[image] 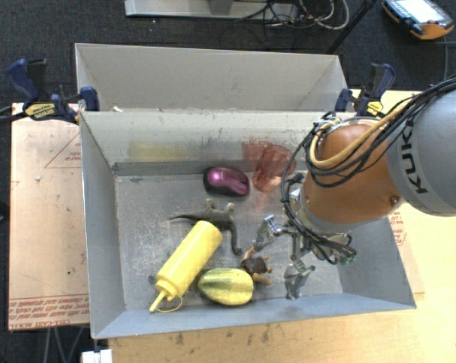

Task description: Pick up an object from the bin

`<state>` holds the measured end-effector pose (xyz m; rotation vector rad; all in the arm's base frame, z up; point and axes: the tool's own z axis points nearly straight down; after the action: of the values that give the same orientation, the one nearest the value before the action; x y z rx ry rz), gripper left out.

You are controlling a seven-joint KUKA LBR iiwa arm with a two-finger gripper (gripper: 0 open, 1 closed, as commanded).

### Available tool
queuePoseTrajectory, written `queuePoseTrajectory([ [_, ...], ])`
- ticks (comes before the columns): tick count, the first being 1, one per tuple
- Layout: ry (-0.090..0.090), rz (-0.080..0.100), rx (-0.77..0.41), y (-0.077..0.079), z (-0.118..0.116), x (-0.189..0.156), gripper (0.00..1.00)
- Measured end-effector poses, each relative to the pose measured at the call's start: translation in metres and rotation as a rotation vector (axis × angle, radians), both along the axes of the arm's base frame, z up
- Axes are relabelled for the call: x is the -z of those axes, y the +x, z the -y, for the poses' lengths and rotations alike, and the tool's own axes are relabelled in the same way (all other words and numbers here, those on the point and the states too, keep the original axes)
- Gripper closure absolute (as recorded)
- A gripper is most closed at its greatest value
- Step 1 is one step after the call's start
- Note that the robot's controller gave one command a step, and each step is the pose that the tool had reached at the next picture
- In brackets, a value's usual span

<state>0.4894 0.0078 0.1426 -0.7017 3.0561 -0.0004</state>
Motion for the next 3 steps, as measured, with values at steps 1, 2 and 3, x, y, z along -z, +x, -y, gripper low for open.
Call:
queuePoseTrajectory([
  [1, 0.002, 0.002, 0.073, -0.001, -0.006, 0.059, 1.0],
  [2, 0.002, 0.002, 0.073, -0.001, -0.006, 0.059, 1.0],
  [3, 0.0, -0.004, 0.034, -0.008, 0.004, -0.047, 1.0],
])
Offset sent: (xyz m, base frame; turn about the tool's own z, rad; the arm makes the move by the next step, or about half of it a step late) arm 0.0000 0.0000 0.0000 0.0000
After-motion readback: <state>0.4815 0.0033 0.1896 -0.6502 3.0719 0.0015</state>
